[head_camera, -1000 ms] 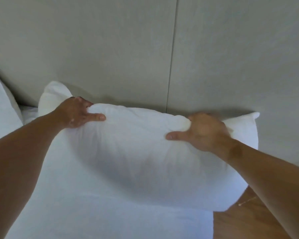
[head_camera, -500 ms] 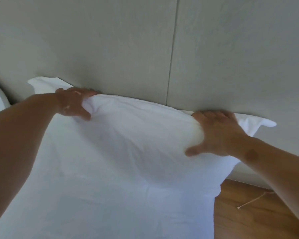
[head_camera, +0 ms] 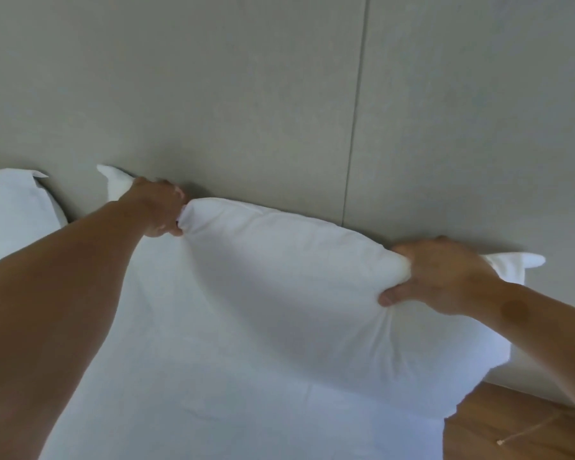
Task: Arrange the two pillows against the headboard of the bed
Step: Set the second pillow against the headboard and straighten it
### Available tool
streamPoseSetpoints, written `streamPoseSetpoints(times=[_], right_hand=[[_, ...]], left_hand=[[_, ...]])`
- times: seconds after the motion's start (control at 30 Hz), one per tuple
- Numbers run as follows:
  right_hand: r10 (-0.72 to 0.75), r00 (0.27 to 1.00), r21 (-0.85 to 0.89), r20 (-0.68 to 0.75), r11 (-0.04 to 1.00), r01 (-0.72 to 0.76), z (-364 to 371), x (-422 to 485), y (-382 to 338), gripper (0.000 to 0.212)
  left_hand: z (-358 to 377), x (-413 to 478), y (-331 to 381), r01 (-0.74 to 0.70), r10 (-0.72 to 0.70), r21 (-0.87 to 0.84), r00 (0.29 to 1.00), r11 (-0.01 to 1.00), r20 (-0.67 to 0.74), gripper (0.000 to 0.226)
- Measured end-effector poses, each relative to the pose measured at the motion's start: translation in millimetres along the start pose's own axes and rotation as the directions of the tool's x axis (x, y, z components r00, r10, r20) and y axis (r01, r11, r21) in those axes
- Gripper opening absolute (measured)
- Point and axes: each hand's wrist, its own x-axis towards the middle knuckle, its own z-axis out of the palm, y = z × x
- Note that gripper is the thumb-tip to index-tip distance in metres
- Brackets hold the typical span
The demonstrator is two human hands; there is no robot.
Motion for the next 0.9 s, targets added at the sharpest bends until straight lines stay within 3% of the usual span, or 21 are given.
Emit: streamPoseSetpoints(times=[0.2, 0.27, 0.37, 0.57, 0.9], right_hand=[[0.007, 0.992, -0.032, -0.125, 0.999, -0.011, 28, 15, 17, 0.085], [-0.002, 0.994, -0.057, -0.108, 0.998, -0.005, 27, 23, 20, 0.075], [0.006, 0.991, -0.054, -0.131, 0.998, -0.013, 23, 28, 26, 0.062], [-0.040, 0.985, -0.220, -0.170, 0.976, 0.002, 45, 32, 22, 0.062], [-0.132, 0.973, -0.187, -0.192, 0.978, 0.095, 25, -2, 31, 0.083]], left_hand=[[23, 14, 29, 0.047, -0.022, -0.248, 0.994, 0.968, 0.104, 0.089], [30, 17, 28, 0.023, 0.000, -0.281, 0.997, 0.959, 0.083, 0.093], [36, 22, 19, 0.006, 0.007, -0.300, 0.999, 0.954, 0.041, 0.096], [52, 16, 31, 0.059, -0.072, -0.322, 0.997, 0.945, -0.029, 0.097], [69, -18, 29, 0.039, -0.087, -0.383, 0.990, 0.923, -0.110, 0.084]])
